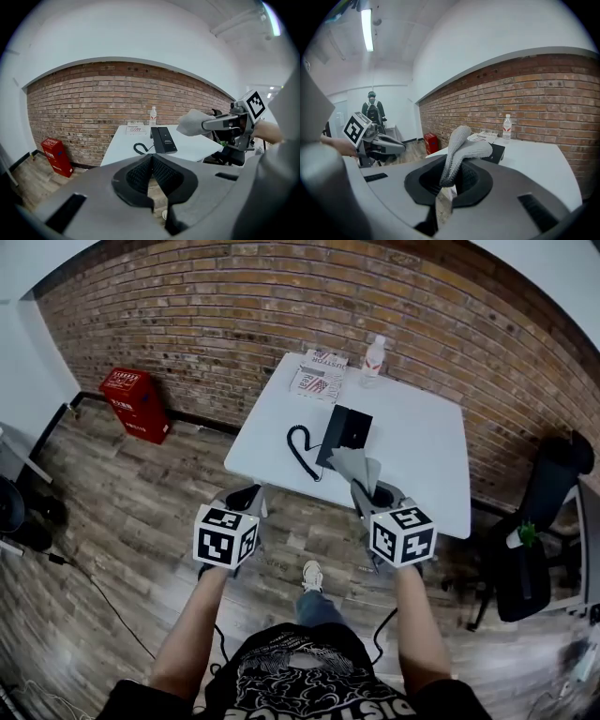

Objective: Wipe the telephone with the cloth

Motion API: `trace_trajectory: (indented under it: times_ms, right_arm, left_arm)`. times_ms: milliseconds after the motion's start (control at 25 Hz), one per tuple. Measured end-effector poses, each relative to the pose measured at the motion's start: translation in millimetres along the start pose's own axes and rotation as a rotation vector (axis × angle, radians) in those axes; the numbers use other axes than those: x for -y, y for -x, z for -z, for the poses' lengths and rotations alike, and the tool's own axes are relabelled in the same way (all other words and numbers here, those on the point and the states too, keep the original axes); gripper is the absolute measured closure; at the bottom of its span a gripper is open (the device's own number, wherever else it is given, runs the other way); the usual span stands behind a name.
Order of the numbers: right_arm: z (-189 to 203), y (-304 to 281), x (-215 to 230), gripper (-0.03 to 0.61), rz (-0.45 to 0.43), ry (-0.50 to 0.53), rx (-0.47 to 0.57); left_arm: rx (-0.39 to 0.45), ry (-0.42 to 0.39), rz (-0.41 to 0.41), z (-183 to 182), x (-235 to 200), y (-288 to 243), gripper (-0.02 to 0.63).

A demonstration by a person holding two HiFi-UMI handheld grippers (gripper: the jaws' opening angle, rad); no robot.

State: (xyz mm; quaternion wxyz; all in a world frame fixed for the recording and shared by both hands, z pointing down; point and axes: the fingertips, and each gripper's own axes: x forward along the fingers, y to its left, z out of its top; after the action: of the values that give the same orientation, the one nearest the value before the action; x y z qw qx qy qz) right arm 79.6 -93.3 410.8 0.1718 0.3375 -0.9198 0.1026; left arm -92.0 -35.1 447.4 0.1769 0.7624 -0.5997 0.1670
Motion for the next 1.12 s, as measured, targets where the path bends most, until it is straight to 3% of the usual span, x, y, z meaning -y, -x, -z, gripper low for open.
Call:
trace_trajectory:
  times_ms: [680,1120]
  right_arm:
    - [-34,-124,137,0.568,-0.044,-0.042,-0.028]
    - [-49,-191,184,0.568,-0.085,-0.038,-0.045]
  left_arm:
    - [-0.06,-0.009,0.001,-70,-35,-166,0.607]
    - [-0.112,0.007,-0.012,-79,-52,-218,0.607]
